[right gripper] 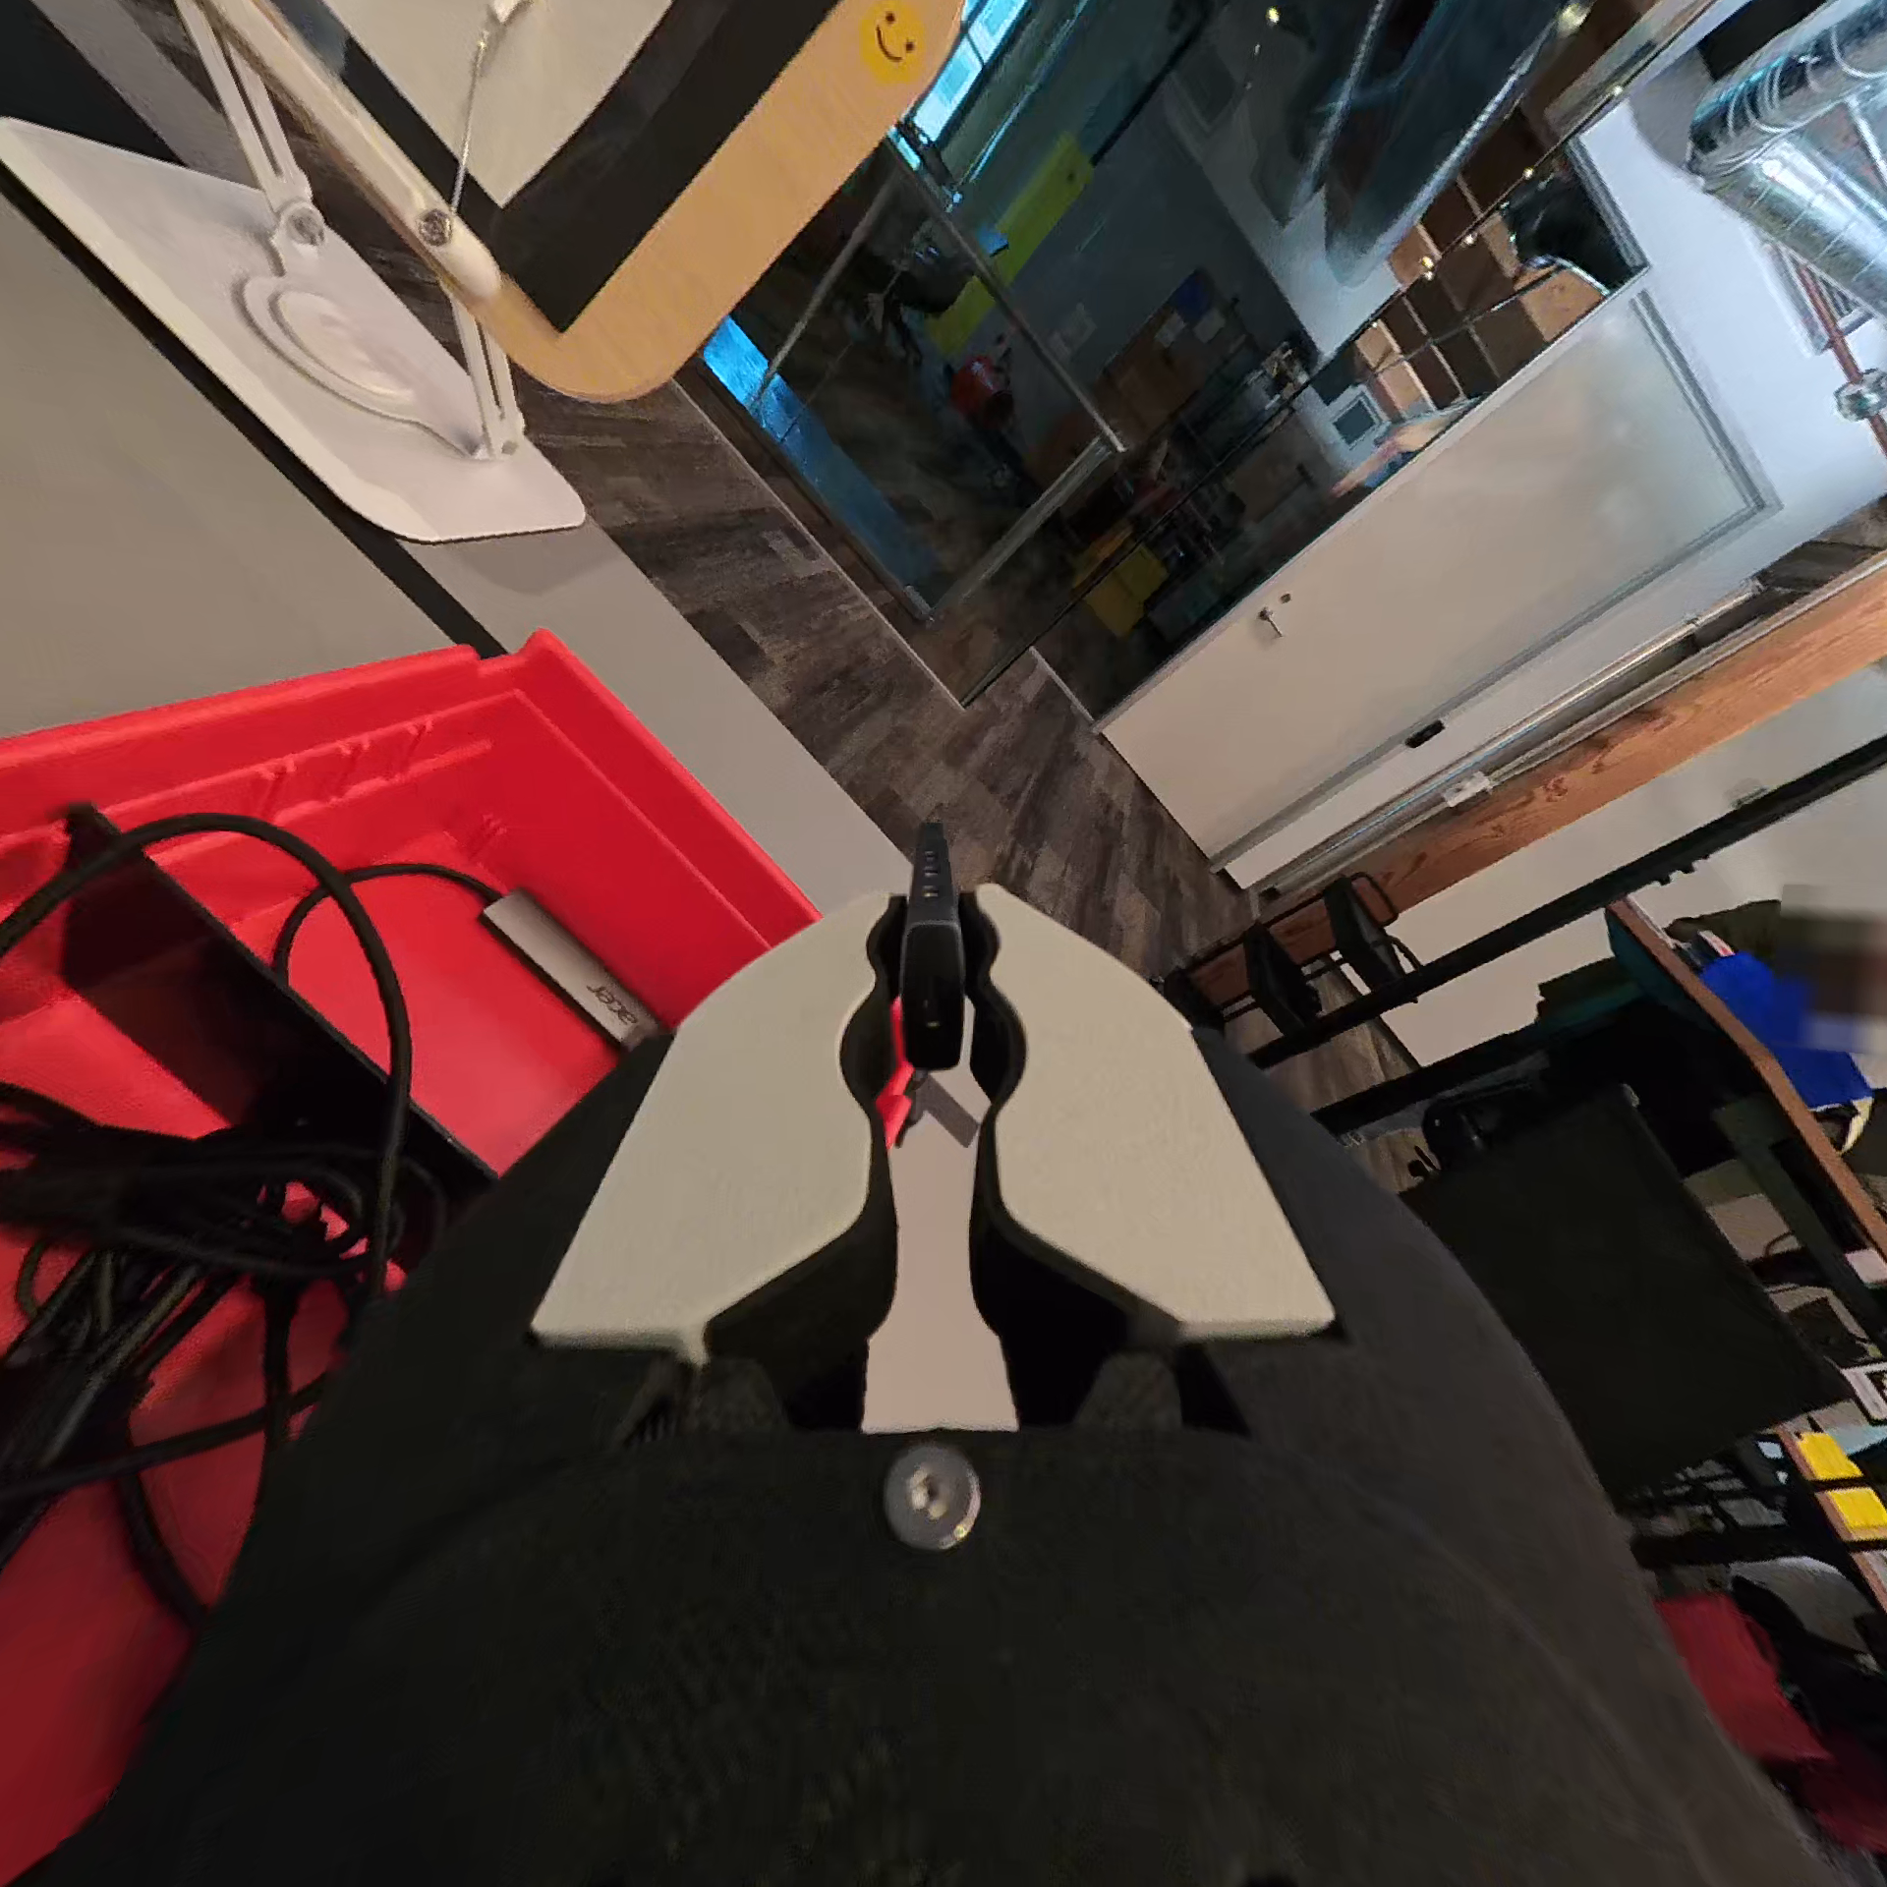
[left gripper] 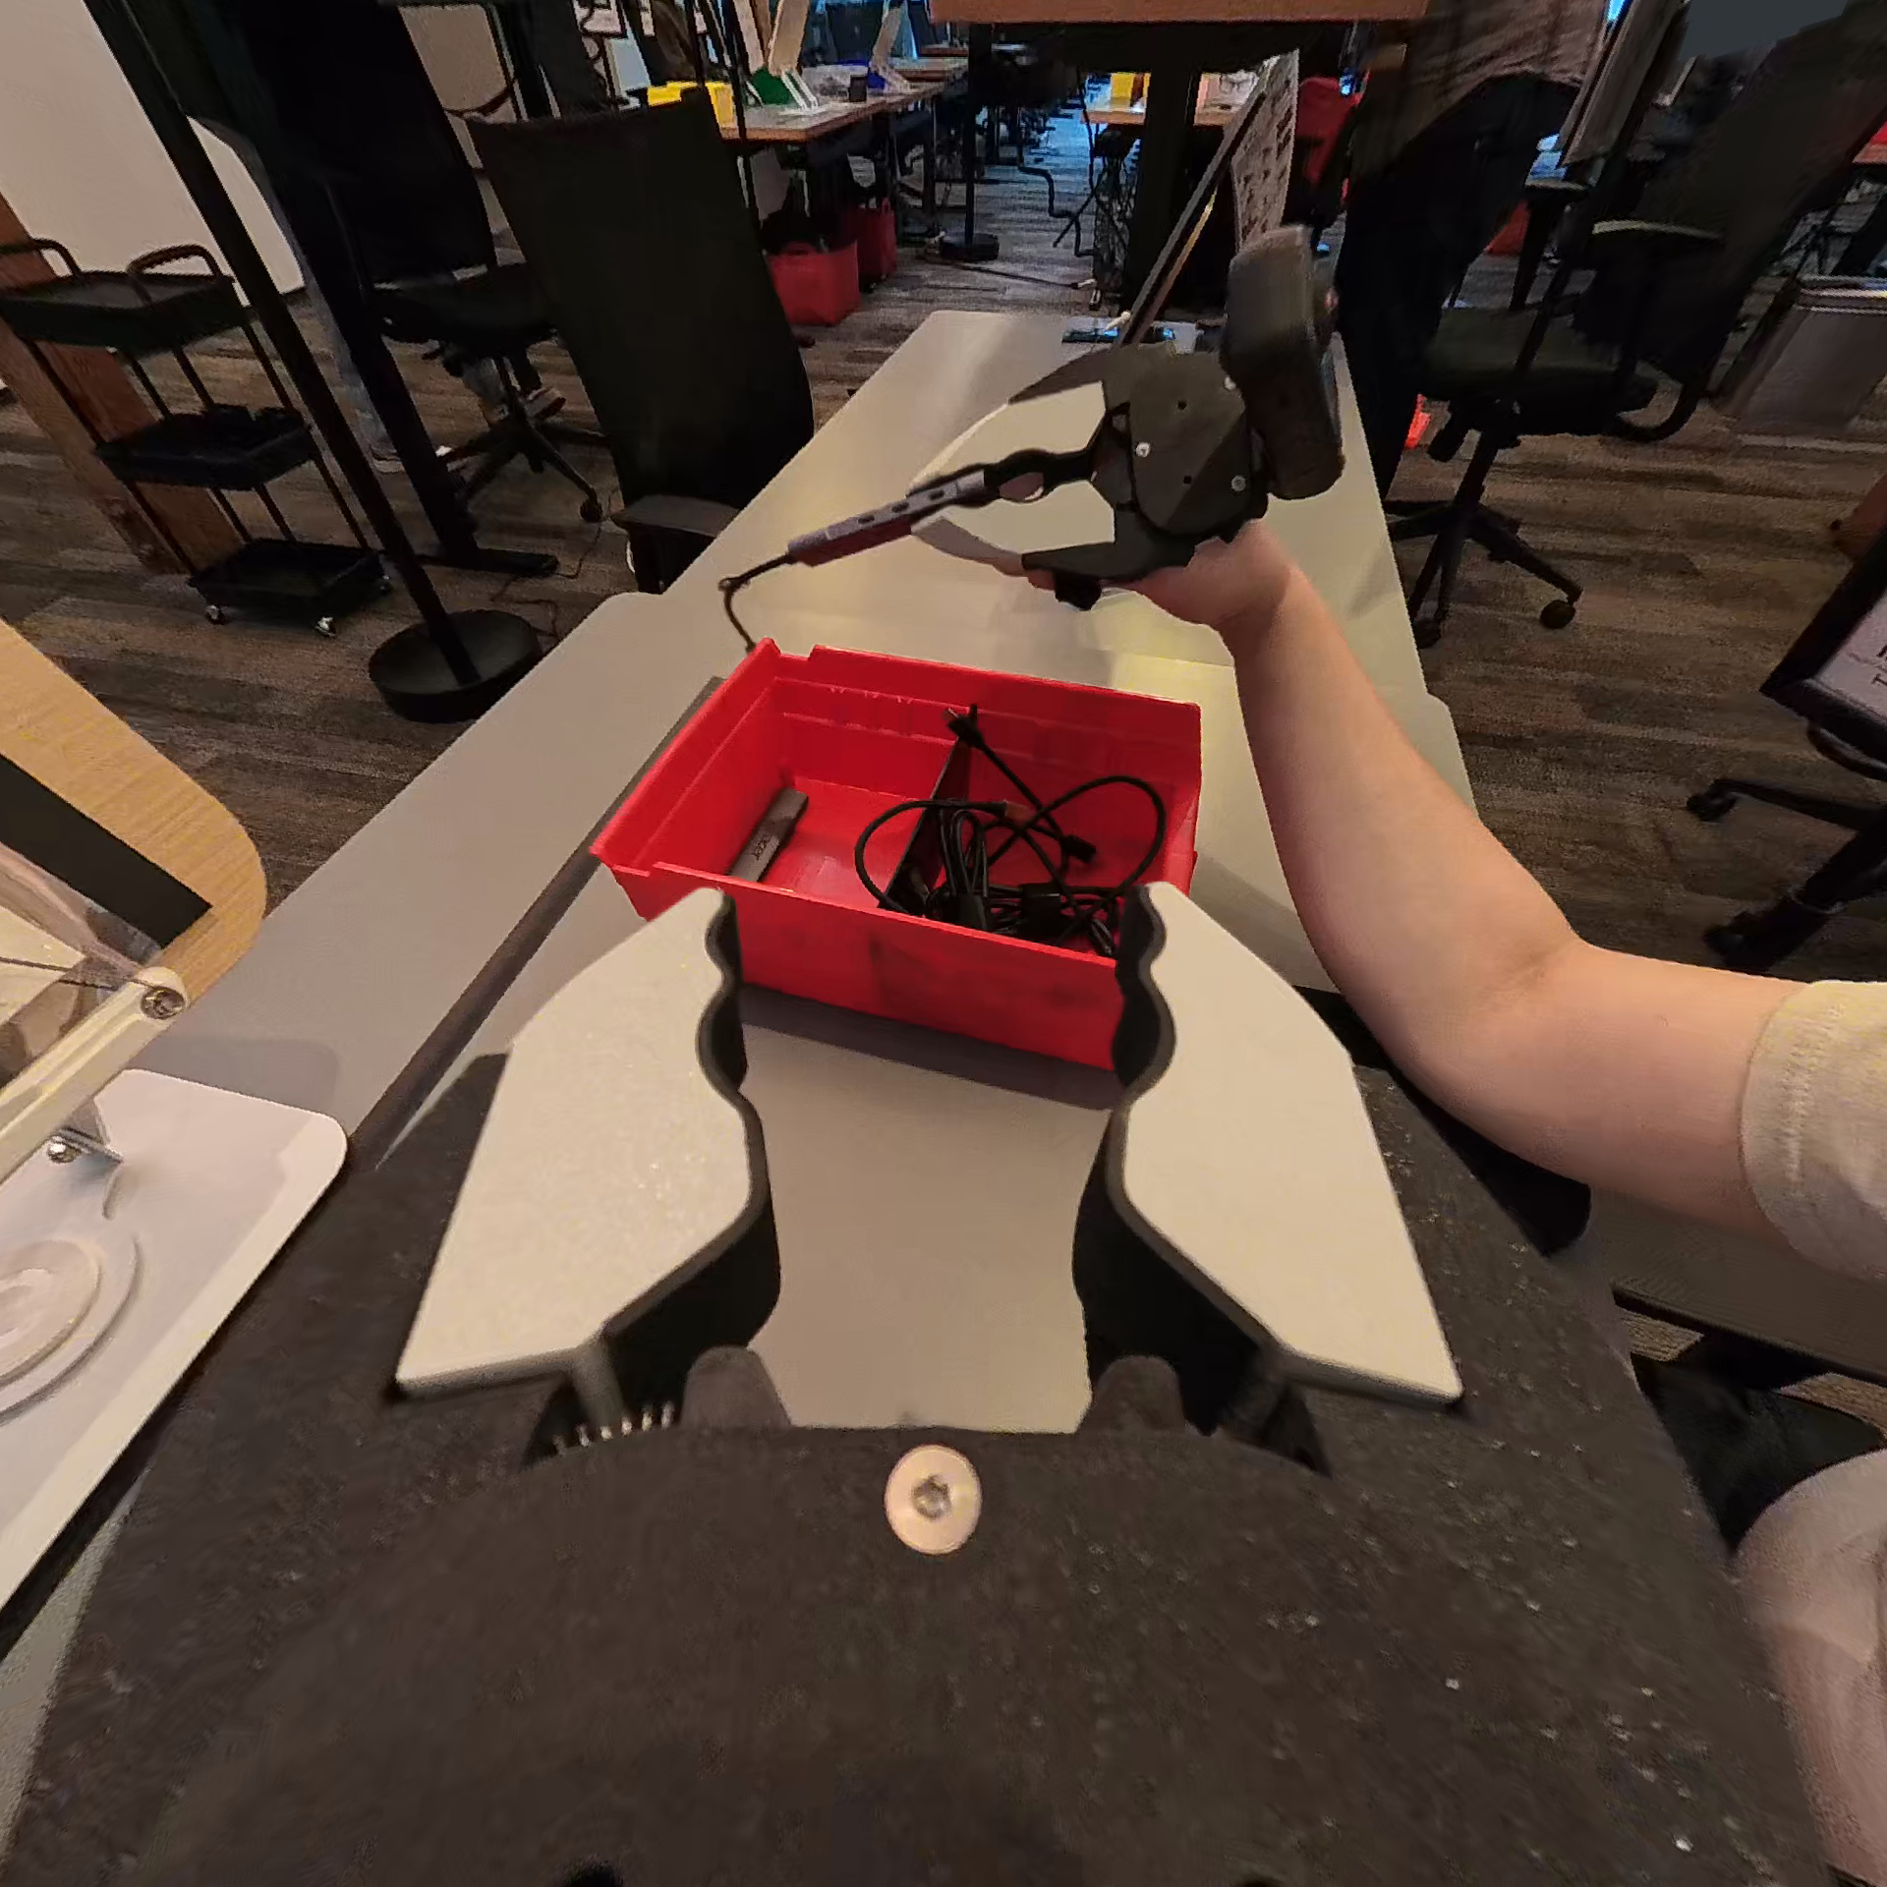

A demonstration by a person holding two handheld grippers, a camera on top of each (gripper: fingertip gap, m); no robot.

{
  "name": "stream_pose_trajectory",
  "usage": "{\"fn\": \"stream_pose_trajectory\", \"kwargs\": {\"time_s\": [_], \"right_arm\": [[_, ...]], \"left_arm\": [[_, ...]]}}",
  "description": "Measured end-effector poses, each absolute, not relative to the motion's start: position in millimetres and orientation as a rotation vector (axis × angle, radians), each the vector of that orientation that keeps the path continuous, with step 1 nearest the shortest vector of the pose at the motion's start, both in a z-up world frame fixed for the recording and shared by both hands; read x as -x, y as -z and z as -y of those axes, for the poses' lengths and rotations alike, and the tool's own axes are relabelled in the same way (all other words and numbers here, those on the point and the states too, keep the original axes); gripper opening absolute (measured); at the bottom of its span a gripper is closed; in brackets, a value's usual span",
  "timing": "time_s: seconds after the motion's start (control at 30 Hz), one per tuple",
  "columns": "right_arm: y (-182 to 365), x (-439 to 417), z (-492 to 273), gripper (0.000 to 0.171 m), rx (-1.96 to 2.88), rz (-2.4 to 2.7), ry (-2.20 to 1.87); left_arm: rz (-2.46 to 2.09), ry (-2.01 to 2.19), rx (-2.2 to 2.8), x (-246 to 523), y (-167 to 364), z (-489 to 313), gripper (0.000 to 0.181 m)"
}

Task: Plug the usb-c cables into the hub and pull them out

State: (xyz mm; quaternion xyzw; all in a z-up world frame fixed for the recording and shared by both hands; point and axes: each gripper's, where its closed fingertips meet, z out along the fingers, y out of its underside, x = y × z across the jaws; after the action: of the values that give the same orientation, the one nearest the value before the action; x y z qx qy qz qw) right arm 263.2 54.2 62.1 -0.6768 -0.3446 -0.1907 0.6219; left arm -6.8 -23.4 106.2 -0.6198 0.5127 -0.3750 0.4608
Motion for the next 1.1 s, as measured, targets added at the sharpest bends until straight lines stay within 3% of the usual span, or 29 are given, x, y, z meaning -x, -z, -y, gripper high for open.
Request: {"fn": "stream_pose_trajectory", "kwargs": {"time_s": [0.33,0.87,1.1], "right_arm": [[-96.2,-243.2,-51.5,0.011,1.394,0.852,0.672],[-26.2,-233.5,-133.0,0.011,1.506,0.812,0.719],[-86.7,-206.6,-124.0,0.011,1.196,0.627,0.806]], "left_arm": [[-1.278,0.912,1.530,3.7,-103.1,24.8,0.069],[-1.298,0.886,1.538,2.9,-99.7,25.6,0.066],[-1.309,0.873,1.542,0.4,-97.5,27.0,0.067]]}}
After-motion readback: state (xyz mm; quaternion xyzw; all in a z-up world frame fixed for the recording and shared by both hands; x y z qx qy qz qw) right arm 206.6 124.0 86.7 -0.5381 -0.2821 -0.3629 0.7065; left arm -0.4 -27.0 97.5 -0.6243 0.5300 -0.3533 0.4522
